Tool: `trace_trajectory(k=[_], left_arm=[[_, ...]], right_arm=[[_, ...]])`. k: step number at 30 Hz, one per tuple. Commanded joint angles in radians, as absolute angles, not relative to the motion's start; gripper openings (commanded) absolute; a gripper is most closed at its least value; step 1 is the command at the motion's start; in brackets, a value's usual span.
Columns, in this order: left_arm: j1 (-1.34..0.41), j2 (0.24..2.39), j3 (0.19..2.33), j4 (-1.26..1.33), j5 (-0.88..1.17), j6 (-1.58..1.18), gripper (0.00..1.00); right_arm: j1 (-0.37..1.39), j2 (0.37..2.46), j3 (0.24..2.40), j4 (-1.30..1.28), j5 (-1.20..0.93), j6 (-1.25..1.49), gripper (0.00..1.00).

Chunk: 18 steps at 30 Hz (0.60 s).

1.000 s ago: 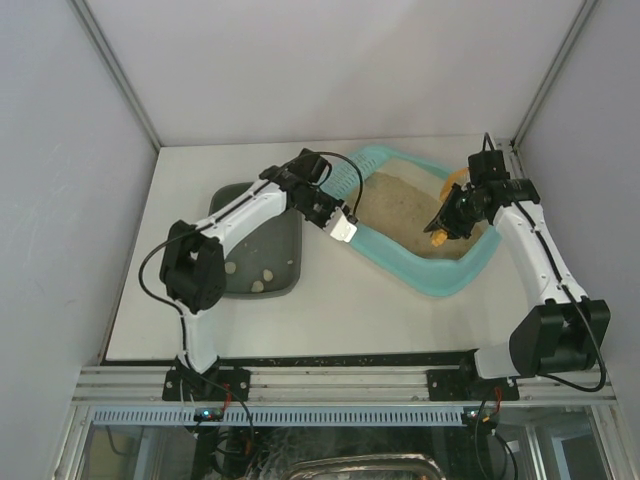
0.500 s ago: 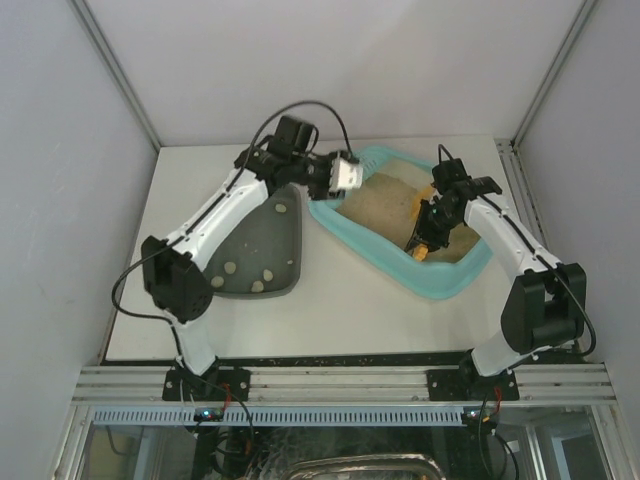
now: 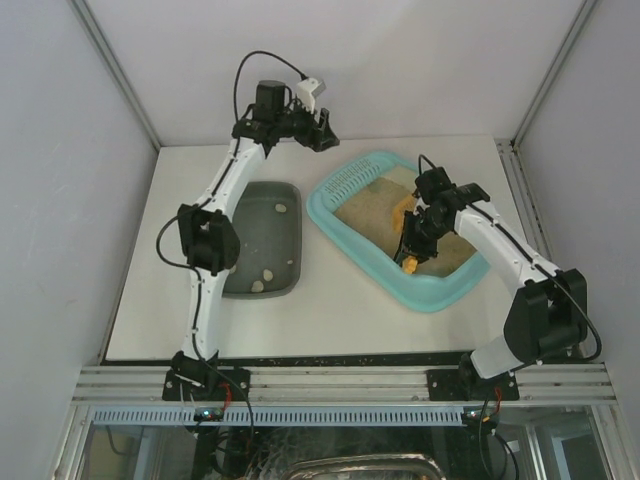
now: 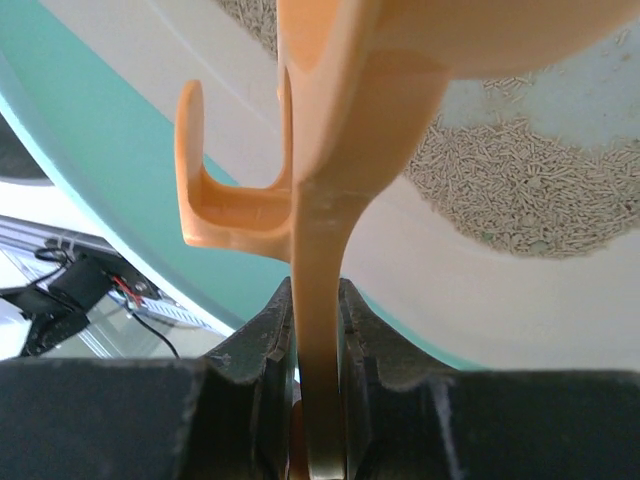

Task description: Clean the litter box

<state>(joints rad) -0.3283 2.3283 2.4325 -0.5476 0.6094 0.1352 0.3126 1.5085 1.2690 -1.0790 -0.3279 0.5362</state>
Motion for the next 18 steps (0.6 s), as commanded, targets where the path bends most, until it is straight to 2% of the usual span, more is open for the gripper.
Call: trace_trajectory(k=[1, 6, 11, 15, 18], left_arm=[[-0.365, 2.413, 2.455, -0.423, 0.722, -0.122, 0.75], [-0.369, 2.464, 2.432, -0.325, 0.779, -0.23, 0.75], [-0.382, 2.479, 2.373, -0.324, 0.77, -0.18, 0.75], [-0.377, 2.478, 2.356, -0.366, 0.793, -0.173, 0.75], [-0.378, 2.441, 2.298, -0.39, 0.829, -0.184, 0.75]], right_arm=[[0.401, 1.438, 1.239, -1.244, -0.377, 0.558, 0.0], [0.419, 1.387, 1.138, -1.275, -0.4, 0.574, 0.0], [0.414, 1.349, 1.116, -1.297, -0.363, 0.575, 0.0], [0.364, 1.384, 1.18, -1.207, -0.377, 0.598, 0.0], [0.345, 1.487, 1.282, -1.165, -0.404, 0.593, 0.0]])
